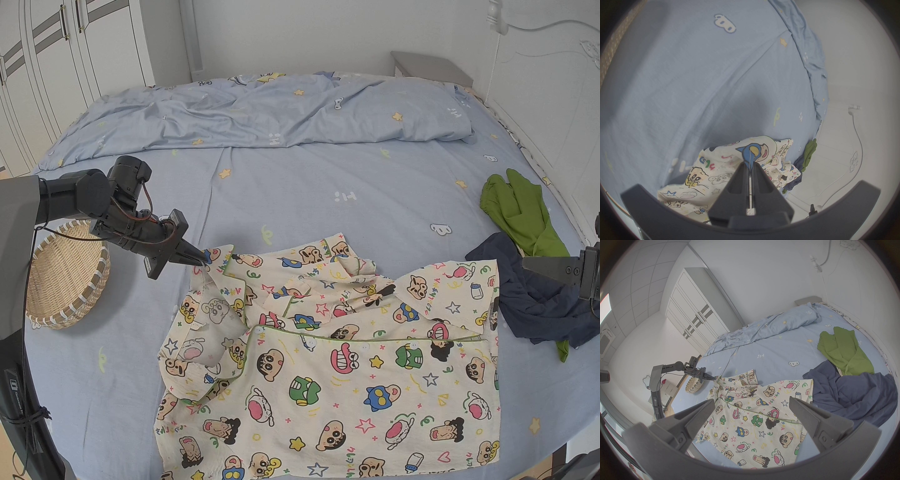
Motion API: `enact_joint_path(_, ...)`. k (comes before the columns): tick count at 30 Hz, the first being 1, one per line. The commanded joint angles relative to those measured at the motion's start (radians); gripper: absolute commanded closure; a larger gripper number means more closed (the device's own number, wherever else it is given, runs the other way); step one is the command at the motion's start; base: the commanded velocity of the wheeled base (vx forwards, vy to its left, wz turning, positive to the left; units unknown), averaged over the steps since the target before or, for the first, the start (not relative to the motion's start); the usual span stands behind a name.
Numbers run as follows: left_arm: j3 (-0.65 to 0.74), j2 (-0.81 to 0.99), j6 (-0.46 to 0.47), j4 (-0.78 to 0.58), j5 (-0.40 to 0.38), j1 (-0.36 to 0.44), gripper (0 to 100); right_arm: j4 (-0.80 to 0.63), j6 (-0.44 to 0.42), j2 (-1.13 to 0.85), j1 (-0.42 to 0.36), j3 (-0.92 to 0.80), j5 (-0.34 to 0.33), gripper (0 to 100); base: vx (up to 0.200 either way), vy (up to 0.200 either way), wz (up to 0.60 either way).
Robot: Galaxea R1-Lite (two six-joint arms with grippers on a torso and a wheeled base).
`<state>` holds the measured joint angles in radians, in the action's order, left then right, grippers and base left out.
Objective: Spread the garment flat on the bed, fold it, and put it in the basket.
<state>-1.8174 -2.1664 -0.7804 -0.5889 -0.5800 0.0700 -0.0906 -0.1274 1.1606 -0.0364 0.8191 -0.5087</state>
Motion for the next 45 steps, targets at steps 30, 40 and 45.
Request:
enact_joint_path(30,-0.166,0.026,0.233,-0.384,-0.014,-0.033,0,-0.001,0.000,0.001,0.000,0.000,-0.001,0,0.000,0.000,0.00)
enact_joint_path(40,-0.166,0.106,0.230,-0.394,-0.004,-0.010,0,-0.001,0.000,0.001,0.000,0.000,-0.001,0,0.000,0.000,0.00)
enact_joint_path(45,-0.166,0.157,0.214,-0.388,-0.001,0.004,0,0.000,0.000,0.001,0.000,0.000,-0.001,0,0.000,0.000,0.00)
